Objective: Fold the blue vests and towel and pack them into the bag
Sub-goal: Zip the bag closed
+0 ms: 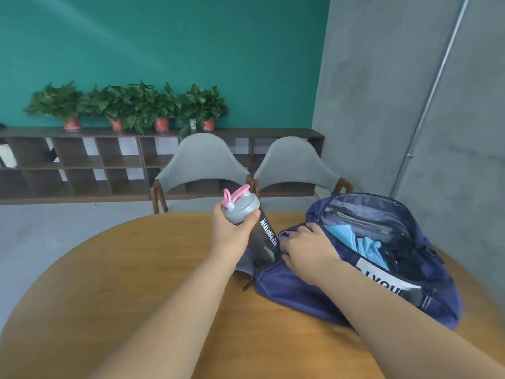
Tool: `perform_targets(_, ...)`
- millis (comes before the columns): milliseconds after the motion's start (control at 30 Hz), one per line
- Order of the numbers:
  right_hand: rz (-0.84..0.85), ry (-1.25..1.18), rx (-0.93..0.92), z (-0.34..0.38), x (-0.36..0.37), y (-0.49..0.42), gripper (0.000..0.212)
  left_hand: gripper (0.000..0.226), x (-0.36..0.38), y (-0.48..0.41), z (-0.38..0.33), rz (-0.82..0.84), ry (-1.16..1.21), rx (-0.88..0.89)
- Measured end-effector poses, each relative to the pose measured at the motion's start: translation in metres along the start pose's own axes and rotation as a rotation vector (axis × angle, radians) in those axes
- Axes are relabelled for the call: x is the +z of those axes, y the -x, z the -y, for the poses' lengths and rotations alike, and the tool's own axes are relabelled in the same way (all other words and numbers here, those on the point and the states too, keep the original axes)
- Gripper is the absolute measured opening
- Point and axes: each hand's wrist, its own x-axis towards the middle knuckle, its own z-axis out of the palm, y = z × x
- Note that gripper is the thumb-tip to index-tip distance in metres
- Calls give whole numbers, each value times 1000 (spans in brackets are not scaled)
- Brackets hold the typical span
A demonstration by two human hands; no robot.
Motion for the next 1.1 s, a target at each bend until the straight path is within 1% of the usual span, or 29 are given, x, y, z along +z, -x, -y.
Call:
perform_targets(67, -67, -10, -14, 0, 8, 9, 28, 77, 4, 3, 7, 19, 73, -68)
perform_targets(133, -202, -34, -12, 2, 22, 20, 23, 91, 3, 6, 15, 28, 127, -143)
perform_targets(200, -358, -95, 9, 4, 35, 33, 18, 99, 0, 10, 23, 65, 145, -193)
perform_targets(233, -408, -122, 16, 5, 41, 40, 19, 98, -2, 14, 27, 96, 148, -208)
perform_targets(333, -502, -218, 68, 4, 48, 55, 21, 81, -10, 21, 41, 189, 176, -251)
perform_targets(433, -548, -380, 224, -1, 41, 56, 19, 76, -21, 20, 52, 280, 186, -294)
perform_targets(500, -566, -439, 344, -7, 34, 52, 10, 72, -29, 19, 54, 330, 141, -285)
perform_targets(533, -544, -421, 433, -9, 30, 49, 19, 70, -32, 19, 55, 353, 114, -268)
perform_targets(567, -485, -404, 528, -12, 27, 46, 35, 70, -35, 19, 56, 373, 93, -251)
perform_targets(633, -279, -468, 713, -18, 19, 41, 68, 74, -40, 20, 57, 407, 83, -232)
perform_targets(667, -169, -539, 768, -21, 15, 39, 79, 76, -43, 20, 57, 416, 89, -232)
perform_targets(700, -70, -613, 791, -25, 12, 38, 85, 78, -45, 21, 56, 421, 99, -232)
perform_targets(767, 68, -698, 773, -32, 7, 36, 85, 81, -49, 21, 56, 425, 103, -224)
perform_targets(867, 164, -689, 725, -39, 3, 34, 64, 81, -54, 22, 55, 432, 98, -222)
perform_targets(967, 168, -675, 690, -43, 1, 29, 48, 78, -55, 23, 55, 449, 92, -230)
perform_targets(1033, 157, -726, 655, -47, 1, 27, 42, 78, -55, 24, 56, 465, 89, -236)
perform_targets(1100, 107, -807, 639, -52, 2, 25, 37, 81, -56, 23, 56, 494, 55, -229)
